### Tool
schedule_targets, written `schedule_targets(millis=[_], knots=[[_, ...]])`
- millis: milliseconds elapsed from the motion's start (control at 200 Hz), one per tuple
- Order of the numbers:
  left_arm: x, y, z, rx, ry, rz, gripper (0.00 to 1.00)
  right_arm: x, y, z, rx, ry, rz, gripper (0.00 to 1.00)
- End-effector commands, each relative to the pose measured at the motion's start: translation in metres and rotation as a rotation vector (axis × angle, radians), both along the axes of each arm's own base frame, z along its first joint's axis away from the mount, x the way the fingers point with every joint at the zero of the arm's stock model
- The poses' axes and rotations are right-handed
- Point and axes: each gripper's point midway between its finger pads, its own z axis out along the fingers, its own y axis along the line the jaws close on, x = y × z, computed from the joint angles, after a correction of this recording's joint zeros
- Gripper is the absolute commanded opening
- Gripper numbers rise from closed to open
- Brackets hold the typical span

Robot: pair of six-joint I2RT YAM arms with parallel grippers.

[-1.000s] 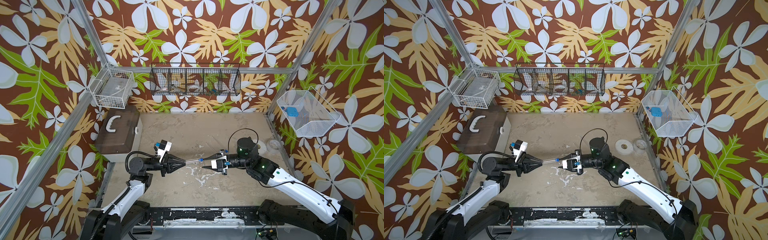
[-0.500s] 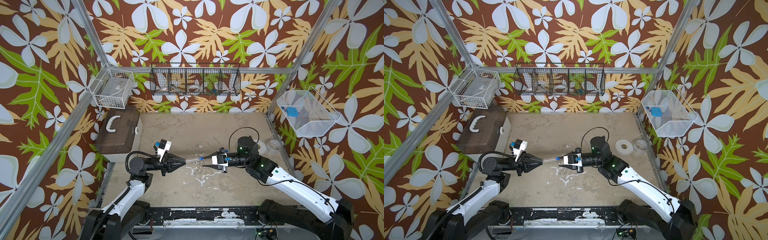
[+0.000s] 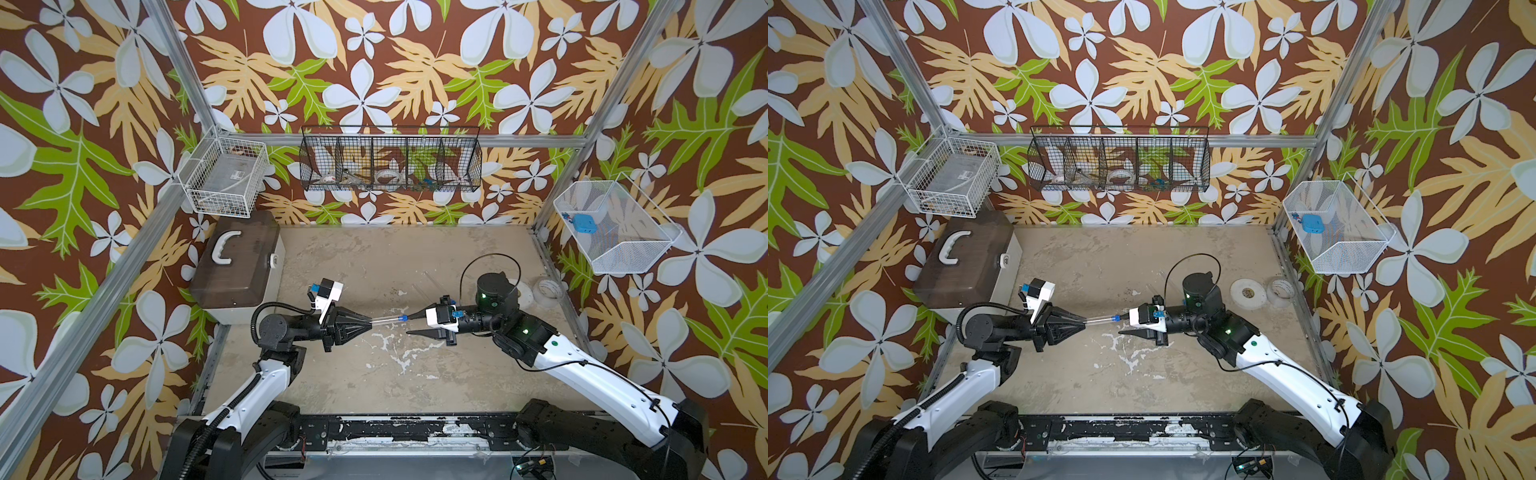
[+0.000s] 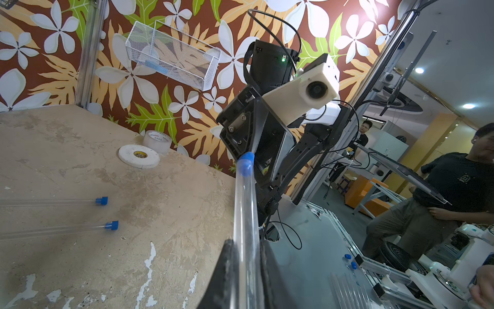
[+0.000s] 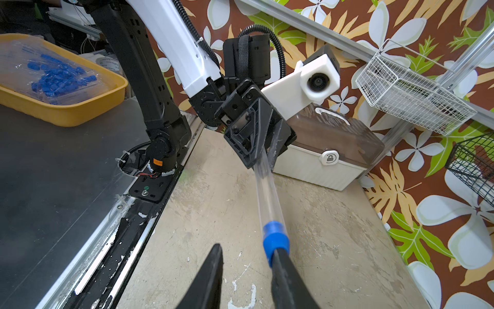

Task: Insert stoppers into test tubes
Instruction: Insert the stopper into the test tube.

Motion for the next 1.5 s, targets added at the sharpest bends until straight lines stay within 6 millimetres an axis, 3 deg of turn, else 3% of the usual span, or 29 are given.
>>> schedule_targets(millis=[0, 466, 696, 1126, 1346, 1497], knots=[[-0.005, 0.000, 0.011, -0.018, -0.081, -0.002, 0.00, -0.002, 0.000, 0.002, 0.002, 0.035, 0.005, 0.33], [-0.004, 0.001, 0.010, -0.017, -0.078, 0.001, 0.00, -0.001, -0.005, 0.008, 0.007, 0.066, -0.011, 0.33], [-0.004, 0.000, 0.007, -0.012, -0.078, 0.002, 0.00, -0.002, -0.017, 0.011, 0.014, 0.132, -0.040, 0.32], [0.003, -0.001, -0.007, 0.011, -0.075, 0.020, 0.00, 0.028, -0.024, 0.022, 0.062, 0.484, -0.235, 0.29], [0.020, -0.004, -0.041, 0.106, -0.044, 0.057, 0.00, 0.034, -0.034, 0.012, -0.115, 0.217, -0.352, 0.42], [0.026, -0.004, -0.061, 0.176, -0.051, 0.073, 0.00, 0.032, -0.028, 0.004, -0.223, -0.005, -0.346, 0.53]])
